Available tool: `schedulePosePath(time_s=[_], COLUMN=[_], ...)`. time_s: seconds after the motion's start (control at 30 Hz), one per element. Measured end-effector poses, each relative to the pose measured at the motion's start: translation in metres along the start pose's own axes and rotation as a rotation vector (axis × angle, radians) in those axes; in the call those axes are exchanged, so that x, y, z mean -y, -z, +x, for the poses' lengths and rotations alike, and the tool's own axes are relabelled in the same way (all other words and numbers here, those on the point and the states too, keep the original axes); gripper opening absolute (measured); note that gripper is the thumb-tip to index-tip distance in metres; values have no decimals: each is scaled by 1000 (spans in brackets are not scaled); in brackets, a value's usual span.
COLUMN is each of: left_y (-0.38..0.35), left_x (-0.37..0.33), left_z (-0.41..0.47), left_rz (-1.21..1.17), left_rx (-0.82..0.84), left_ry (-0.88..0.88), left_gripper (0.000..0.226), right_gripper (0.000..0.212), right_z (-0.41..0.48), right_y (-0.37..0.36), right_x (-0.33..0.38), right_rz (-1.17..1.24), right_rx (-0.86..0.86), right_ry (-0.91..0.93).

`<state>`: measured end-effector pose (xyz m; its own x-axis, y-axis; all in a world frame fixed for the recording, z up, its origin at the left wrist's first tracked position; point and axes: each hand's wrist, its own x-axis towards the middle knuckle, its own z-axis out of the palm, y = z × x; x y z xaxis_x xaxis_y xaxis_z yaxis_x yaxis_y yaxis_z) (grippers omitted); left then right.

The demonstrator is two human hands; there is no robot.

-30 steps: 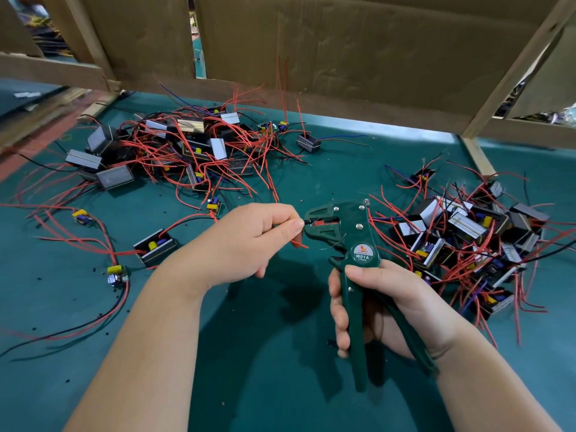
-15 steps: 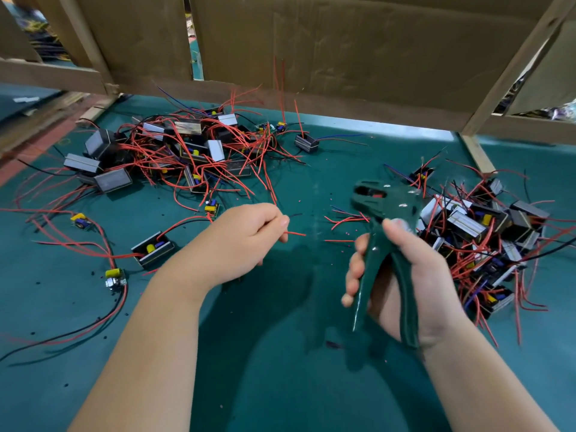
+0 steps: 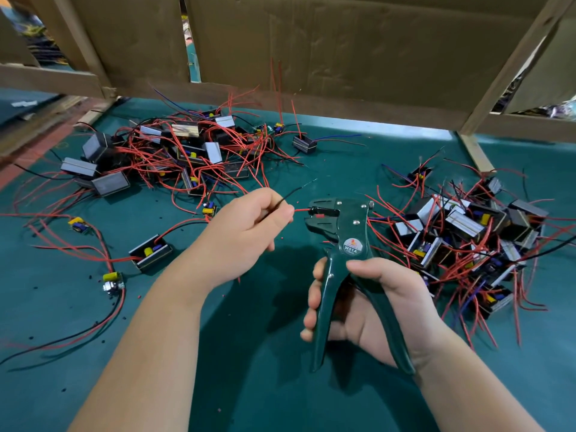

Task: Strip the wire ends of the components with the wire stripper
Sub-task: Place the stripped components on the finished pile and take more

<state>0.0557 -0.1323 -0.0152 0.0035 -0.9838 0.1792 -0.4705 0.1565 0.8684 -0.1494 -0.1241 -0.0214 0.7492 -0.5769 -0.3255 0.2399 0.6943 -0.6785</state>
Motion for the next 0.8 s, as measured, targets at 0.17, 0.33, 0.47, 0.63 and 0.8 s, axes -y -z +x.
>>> schedulePosePath(time_s=[0.17, 0.33, 0.47, 0.63, 0.8], left_y=[-3, -3, -2, -2, -2], left_x=[0, -1, -2, -4, -6], left_z=[0, 0, 0, -1, -1], left_rz=[-49, -96, -83, -64, -70], left_rx=[6, -13, -10, -23, -52], left_ry=[-26, -53, -67, -88, -76], left_gripper=[20, 19, 16, 14, 15], right_gripper=[47, 42, 38, 38, 38], right_z=[-3, -3, -3, -4, -4], right_y=[-2, -3, -3, -3, -3], right_x=[1, 1, -1, -1, 0], right_rz=[-28, -40, -53, -55, -54], right_rx=[95, 105, 98, 92, 89], right_ry=[-2, 4, -4, -2, 9])
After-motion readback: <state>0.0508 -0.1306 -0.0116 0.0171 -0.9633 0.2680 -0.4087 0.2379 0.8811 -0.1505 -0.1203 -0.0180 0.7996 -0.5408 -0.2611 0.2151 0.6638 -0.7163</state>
